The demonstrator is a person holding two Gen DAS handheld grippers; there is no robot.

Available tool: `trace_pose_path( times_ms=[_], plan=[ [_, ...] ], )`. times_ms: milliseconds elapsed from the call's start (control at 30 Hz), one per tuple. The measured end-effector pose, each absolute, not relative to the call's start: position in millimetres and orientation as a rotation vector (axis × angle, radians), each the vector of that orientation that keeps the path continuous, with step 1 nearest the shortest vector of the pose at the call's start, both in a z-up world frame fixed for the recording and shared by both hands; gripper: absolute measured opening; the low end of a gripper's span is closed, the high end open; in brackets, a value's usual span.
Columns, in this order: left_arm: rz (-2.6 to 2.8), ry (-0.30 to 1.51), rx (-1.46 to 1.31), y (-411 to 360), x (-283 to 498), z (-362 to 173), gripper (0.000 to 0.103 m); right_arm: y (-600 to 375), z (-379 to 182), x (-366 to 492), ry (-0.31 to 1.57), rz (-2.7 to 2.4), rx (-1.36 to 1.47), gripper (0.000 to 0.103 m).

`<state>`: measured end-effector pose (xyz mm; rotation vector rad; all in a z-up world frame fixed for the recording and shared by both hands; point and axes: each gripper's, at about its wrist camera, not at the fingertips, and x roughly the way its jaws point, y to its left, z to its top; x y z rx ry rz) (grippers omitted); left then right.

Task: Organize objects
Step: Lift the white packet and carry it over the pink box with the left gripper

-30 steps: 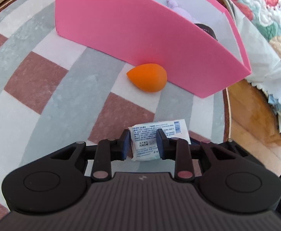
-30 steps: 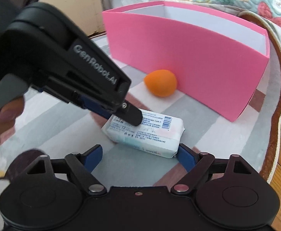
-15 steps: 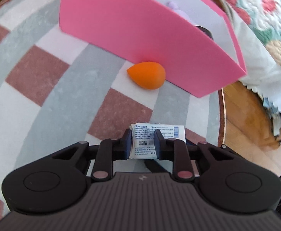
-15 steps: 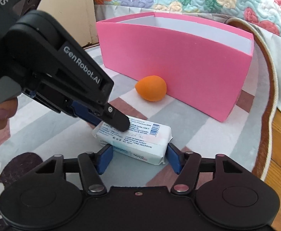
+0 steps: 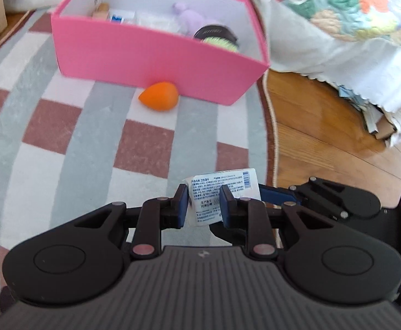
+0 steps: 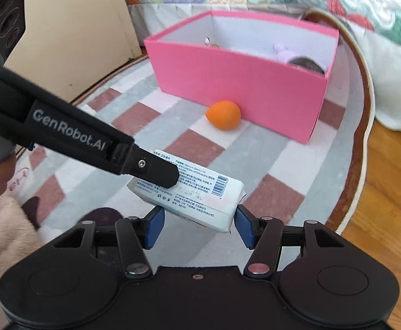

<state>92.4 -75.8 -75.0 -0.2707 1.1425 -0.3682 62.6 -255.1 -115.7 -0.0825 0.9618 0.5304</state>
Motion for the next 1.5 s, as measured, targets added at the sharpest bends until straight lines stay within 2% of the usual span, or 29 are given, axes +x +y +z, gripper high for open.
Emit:
trace_pose_path(
  times_ms=[133, 500, 733, 1033, 1500],
  plan=[
    [-0.398, 1.12, -0.257, -67.0, 88.1, -43.9, 0.023, -249.6, -89.8, 65.9, 0.957, 0.56, -0.057, 0.066],
    [-0.414, 1.015, -0.139, -54.0, 92.1, 44.4, 0.023, -230.7, -6.4, 78.5, 0.876, 0.602, -0.111, 0.066],
    [-0.411, 0.961, -0.152, -43.0, 108.3, 76.4, 0.023, -223.8, 33.2, 97.0, 0.821, 0.601, -0.134, 0.066],
    [-0.418, 0.901, -0.232, -14.9, 146.4, 91.5, 0.023, -203.9, 55.4, 132.3, 0.799, 0.547, -0.158, 0.063],
    [-0.44, 0.859, -0.296, 10.6, 273.1, 61.3, 0.025, -179.0, 44.9, 245.4, 0.789, 0.427, -0.177, 0.06]
  ],
)
